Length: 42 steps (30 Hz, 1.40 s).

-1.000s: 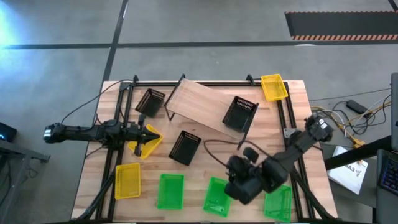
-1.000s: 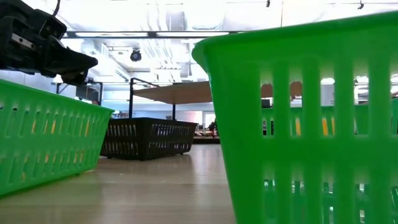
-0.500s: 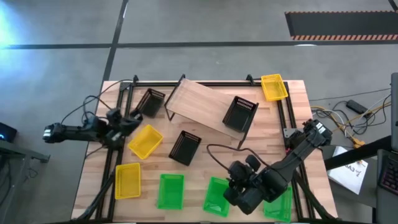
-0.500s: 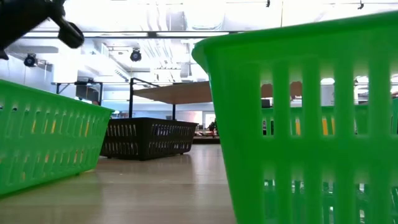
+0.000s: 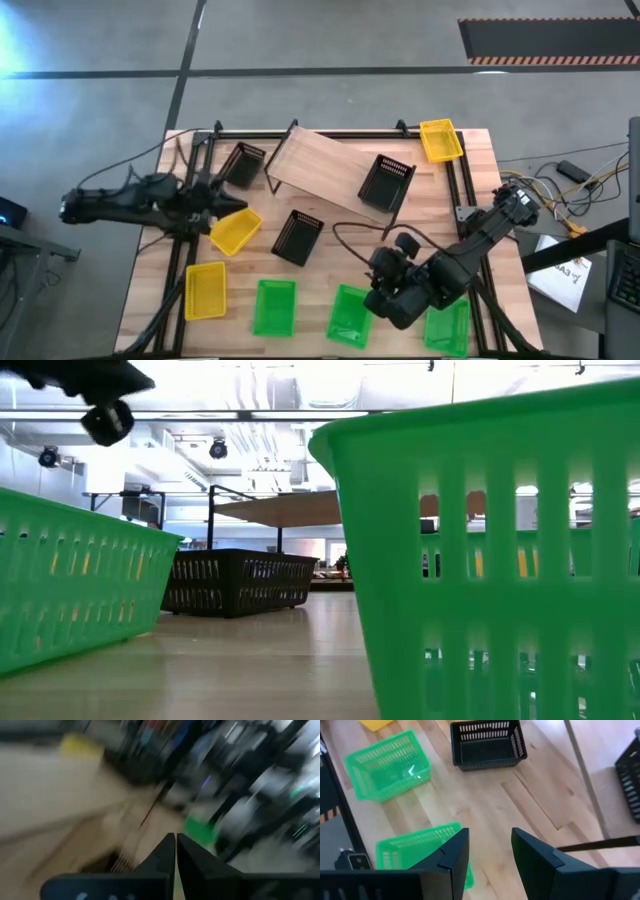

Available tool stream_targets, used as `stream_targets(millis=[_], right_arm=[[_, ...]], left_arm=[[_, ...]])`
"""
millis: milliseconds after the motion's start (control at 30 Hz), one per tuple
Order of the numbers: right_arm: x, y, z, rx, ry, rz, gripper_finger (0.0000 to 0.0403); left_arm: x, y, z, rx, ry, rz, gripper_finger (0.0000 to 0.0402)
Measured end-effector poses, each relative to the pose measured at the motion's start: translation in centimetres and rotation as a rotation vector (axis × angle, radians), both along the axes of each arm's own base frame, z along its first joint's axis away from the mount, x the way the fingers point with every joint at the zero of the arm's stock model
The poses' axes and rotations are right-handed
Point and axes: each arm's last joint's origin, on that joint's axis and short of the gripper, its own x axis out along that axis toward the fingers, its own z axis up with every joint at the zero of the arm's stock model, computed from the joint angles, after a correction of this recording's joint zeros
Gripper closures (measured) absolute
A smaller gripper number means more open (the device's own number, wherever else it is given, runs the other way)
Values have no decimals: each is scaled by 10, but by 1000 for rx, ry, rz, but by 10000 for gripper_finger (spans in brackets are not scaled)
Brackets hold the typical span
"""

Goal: Stack baskets on shelf by color
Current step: Put the middle left yellow bin on the shelf

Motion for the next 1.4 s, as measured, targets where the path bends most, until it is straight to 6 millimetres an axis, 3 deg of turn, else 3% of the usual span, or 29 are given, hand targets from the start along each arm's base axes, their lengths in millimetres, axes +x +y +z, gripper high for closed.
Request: stream_targets(millis=[133, 300, 533, 800, 967, 1400], right_arm=[[-7, -1, 1, -31, 38, 17, 264], [-16, -1, -1, -79, 98, 33, 264], [-25, -1, -3, -132, 160, 53, 264], [-30, 4, -3, -138, 165, 62, 264], [-32, 5, -5, -153, 166, 65, 264], [-32, 4, -6, -175, 167, 70, 264]], left_arm=[[-4, 0, 14, -29, 284, 16, 402], [-1, -1, 17, -68, 545, 19, 400], [23, -14, -5, 28, 734, -463, 348], [46, -33, -42, 225, 1016, -753, 259], [53, -41, -60, 374, 1229, -734, 245], [57, -52, -79, 496, 1345, -747, 245]])
